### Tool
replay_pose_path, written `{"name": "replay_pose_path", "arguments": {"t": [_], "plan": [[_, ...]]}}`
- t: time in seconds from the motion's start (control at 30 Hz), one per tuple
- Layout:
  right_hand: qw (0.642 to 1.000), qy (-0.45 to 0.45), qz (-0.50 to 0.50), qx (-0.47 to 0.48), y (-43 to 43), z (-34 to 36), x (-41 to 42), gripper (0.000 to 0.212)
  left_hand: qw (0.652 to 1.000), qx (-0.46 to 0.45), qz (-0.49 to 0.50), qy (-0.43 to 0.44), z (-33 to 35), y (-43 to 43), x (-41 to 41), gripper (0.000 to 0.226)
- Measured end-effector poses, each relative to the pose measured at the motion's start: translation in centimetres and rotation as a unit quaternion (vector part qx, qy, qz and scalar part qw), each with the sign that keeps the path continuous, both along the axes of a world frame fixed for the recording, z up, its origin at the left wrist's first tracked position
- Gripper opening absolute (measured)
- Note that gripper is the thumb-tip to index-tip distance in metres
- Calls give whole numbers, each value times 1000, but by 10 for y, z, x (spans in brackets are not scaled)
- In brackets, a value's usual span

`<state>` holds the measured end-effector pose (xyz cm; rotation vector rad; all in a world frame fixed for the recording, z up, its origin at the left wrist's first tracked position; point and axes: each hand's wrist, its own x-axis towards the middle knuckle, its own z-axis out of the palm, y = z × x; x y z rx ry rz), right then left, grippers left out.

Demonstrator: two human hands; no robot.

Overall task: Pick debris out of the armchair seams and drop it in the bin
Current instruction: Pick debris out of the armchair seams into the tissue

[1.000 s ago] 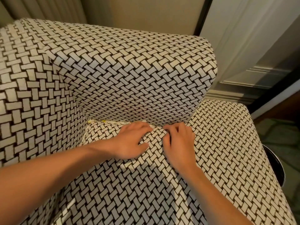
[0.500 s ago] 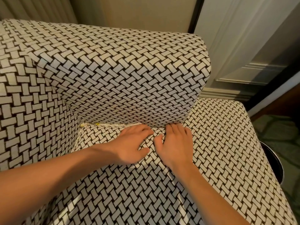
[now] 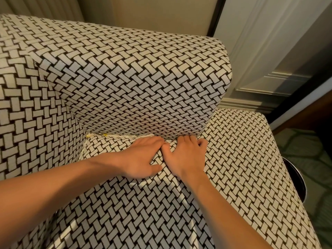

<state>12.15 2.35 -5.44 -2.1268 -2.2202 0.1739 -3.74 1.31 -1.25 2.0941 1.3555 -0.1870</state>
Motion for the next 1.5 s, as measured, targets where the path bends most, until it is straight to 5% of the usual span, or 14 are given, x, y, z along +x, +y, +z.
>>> {"name": "replay_pose_path", "arguments": {"t": [0.2,0.5,0.77,0.9,1.07,1.37,1.5], "plan": [[996,-49,2,-72,15,6,-8,79,998,14,58,-27,5,4,-3,58],[992,68,8,-108,22,2,7,67,998,24,54,-24,2,2,-3,60],[993,103,19,-60,17,-5,10,61,999,43,26,-1,7,3,-5,25],[995,65,21,-67,13,2,5,63,996,78,6,35,12,4,-5,24],[988,-108,43,-105,17,19,-38,62,994,95,0,53,13,6,-7,30],[977,-55,46,-203,43,13,-33,63,994,90,22,56,12,10,-9,37],[988,-33,52,-142,33,3,-24,69,994,93,18,50,12,10,-9,32]]}}
